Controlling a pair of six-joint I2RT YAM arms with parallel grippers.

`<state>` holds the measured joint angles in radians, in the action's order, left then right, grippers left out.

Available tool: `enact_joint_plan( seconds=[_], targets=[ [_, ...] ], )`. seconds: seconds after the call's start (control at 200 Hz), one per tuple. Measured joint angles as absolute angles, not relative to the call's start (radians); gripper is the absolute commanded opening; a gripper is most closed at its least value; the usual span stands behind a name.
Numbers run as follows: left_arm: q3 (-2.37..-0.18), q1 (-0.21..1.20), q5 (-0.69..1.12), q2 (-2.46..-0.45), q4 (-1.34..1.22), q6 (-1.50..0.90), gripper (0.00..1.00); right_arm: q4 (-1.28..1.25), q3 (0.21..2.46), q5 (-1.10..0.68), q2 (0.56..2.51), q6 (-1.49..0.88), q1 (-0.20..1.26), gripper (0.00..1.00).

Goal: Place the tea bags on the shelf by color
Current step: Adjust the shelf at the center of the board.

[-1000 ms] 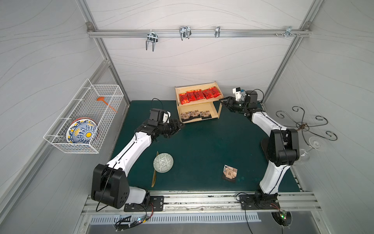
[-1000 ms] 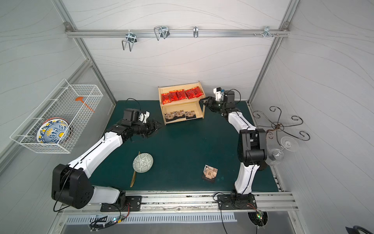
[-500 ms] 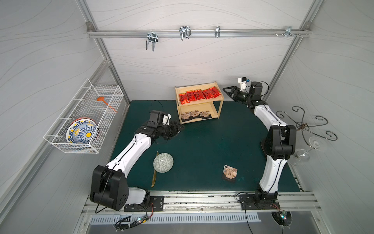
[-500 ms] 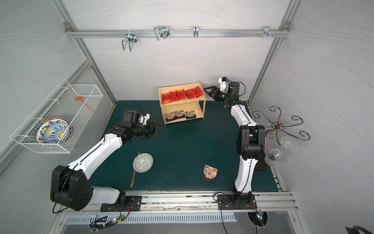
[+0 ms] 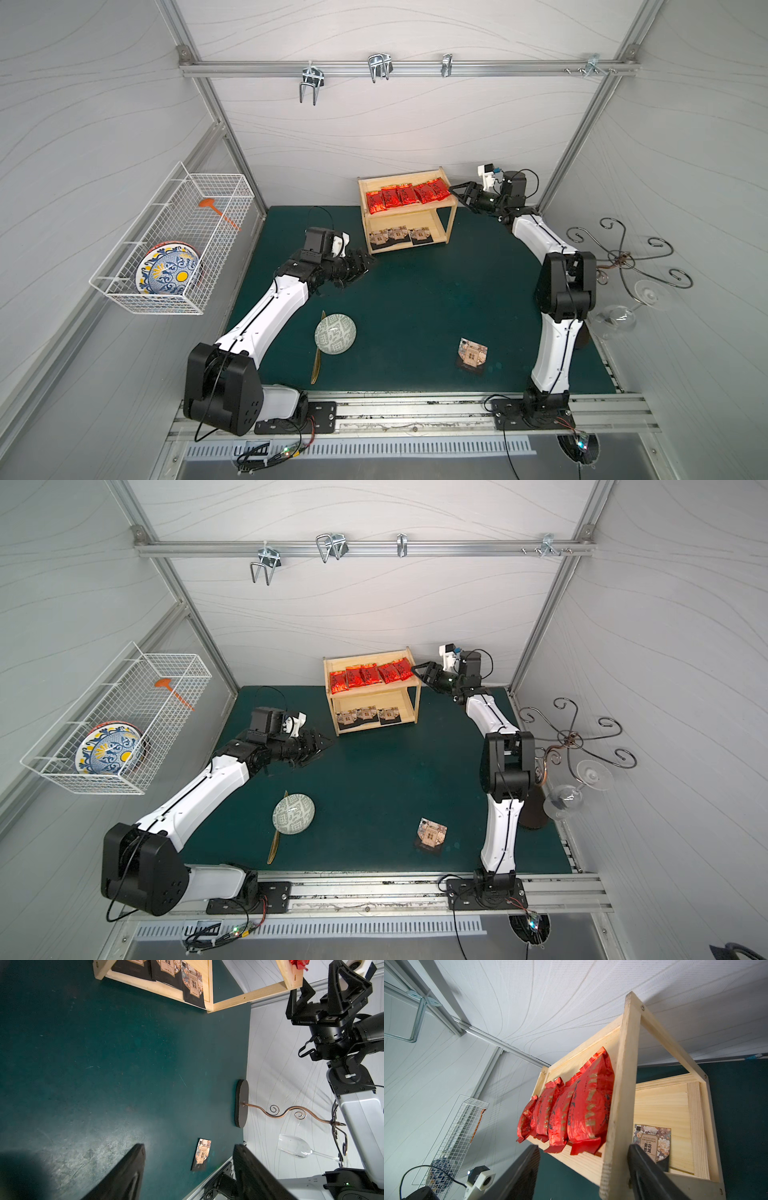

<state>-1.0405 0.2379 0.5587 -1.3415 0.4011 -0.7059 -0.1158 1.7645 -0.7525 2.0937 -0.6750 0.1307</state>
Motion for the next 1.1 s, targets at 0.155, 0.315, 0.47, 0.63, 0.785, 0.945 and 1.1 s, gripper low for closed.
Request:
enact_joint_plan(
  seconds=[0.155, 0.315, 0.47, 0.63, 0.785, 0.945, 1.1],
  targets=[
    [-1.031, 0.23, 0.562, -1.334, 0.403, -0.706, 0.71, -0.142, 1.698, -0.754, 2.075, -0.685, 0.137, 0.7],
    [-1.024, 0.224, 0.567, -1.333, 0.402, -0.705, 0.72, -0.157, 1.602, -0.754, 2.025, -0.69, 0.156, 0.69],
    [-1.016, 0.222, 0.573, -1.33, 0.402, -0.702, 0.71, -0.158, 1.527, -0.759, 1.964, -0.689, 0.176, 0.68],
    [-1.011, 0.223, 0.575, -1.326, 0.414, -0.693, 0.71, -0.032, 1.412, -0.678, 1.83, -0.64, 0.19, 0.67],
    [-1.012, 0.243, 0.541, -1.325, 0.466, -0.673, 0.71, 0.28, 1.265, -0.368, 1.551, -0.523, 0.28, 0.66],
    [-1.013, 0.327, 0.513, -1.337, 0.524, -0.653, 0.71, 0.576, 1.071, -0.115, 1.279, -0.495, 0.464, 0.68],
    [-1.016, 0.383, 0.513, -1.361, 0.55, -0.639, 0.7, 0.838, 0.972, 0.061, 1.191, -0.571, 0.619, 0.73]
  ],
)
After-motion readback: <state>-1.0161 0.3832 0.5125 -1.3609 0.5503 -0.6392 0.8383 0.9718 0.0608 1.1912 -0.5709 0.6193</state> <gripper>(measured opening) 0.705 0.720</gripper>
